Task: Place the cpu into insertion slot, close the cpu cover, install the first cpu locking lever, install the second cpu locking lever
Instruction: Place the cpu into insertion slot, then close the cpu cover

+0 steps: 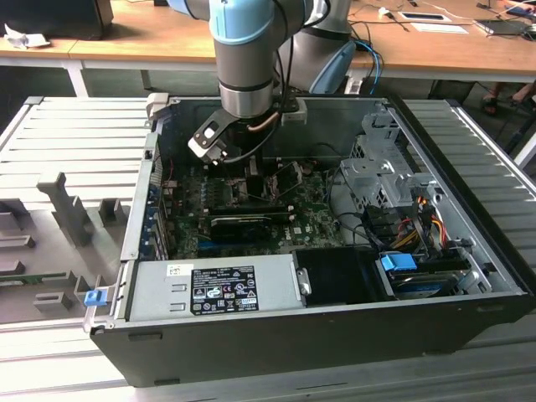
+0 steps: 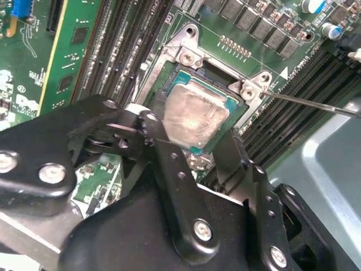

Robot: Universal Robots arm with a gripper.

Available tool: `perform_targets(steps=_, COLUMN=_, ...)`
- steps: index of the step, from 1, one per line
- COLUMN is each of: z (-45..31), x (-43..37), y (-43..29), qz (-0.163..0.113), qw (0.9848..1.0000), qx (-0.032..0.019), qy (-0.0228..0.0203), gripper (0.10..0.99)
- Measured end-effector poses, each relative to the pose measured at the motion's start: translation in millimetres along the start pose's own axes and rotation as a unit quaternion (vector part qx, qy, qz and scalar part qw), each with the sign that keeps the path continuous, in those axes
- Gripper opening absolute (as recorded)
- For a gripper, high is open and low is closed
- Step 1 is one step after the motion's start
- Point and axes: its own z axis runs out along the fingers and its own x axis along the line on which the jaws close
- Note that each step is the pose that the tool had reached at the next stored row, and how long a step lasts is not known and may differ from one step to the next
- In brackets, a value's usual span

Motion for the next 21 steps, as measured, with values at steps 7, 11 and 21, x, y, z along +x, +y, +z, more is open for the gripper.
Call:
perform_targets(steps=7, z=-7.3, x=0.2, y=0.8, qz=0.0, qw=1.0, qx=0.0004, qy=-0.0016, gripper=0.165)
perform_targets(steps=11, z=-9.8, x=0.4, y=1.0, qz=0.0, qw=1.0, qx=0.0005, qy=-0.0021, gripper=0.106)
perform_targets(steps=21, z=-13.1, x=0.1, y=16.2, qz=0.0, qw=1.0, qx=0.0082, qy=0.0003, gripper=0.106)
